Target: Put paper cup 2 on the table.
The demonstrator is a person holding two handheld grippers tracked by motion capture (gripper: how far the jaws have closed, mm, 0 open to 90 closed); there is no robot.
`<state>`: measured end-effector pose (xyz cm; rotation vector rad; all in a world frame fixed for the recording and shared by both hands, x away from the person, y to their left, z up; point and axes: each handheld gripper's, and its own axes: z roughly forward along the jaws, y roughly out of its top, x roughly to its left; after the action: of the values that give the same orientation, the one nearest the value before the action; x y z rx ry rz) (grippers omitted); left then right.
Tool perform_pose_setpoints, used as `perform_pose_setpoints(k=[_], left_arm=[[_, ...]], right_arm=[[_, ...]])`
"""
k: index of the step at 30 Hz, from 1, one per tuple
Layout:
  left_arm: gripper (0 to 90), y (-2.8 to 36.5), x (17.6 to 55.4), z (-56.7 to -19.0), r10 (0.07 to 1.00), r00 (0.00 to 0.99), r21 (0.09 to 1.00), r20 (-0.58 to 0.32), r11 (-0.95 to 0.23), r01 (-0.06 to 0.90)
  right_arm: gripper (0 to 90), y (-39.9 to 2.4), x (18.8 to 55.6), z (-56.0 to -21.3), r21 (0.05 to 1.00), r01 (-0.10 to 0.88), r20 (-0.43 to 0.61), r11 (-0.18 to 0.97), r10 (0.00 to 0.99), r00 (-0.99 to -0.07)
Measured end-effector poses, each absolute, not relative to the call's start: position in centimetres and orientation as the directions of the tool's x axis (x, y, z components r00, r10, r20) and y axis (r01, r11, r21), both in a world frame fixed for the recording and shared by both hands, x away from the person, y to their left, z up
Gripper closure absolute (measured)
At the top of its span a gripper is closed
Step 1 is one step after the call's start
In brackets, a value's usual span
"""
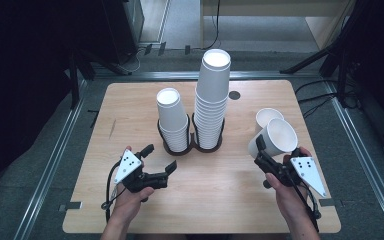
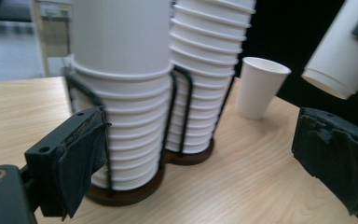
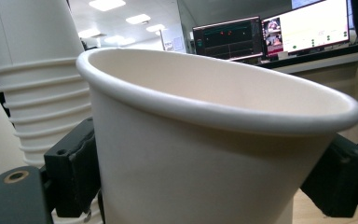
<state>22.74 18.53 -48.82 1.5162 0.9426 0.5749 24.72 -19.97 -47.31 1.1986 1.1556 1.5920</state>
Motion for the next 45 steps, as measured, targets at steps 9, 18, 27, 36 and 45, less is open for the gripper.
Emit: perform_pose_setpoints(k=[9, 18, 27, 36, 45], left_arm=[[3.7, 21.0, 23.1, -49.5, 0.875, 0.468, 0.967, -0.126, 0.002, 0.255], [3.7, 22.6, 23.3, -50.4, 0.908, 0.408, 0.958, -0.094, -0.029, 0.285], [3.6, 24.5, 23.2, -51.2, 0.930, 0.349, 0.950, -0.114, 0.000, 0.311], [1.3, 25.3, 23.2, -52.5, 0.945, 0.303, 0.936, -0.119, 0.005, 0.353], [1.2, 25.9, 23.0, -53.1, 0.950, 0.280, 0.922, -0.138, 0.020, 0.386]], right_arm=[[12.7, -20.3, 25.4, -48.6, 0.988, -0.113, 0.079, -0.102, 0.978, -0.192], [12.7, -20.3, 26.0, -50.0, 0.995, -0.096, 0.010, -0.031, 0.979, -0.203], [12.7, -20.6, 26.8, -52.0, 0.997, -0.057, -0.056, 0.045, 0.977, -0.207], [12.7, -21.0, 27.7, -53.8, 0.998, 0.002, -0.064, 0.066, 0.969, -0.239], [12.6, -20.1, 27.7, -54.6, 0.991, 0.031, -0.112, 0.128, 0.942, -0.317]])
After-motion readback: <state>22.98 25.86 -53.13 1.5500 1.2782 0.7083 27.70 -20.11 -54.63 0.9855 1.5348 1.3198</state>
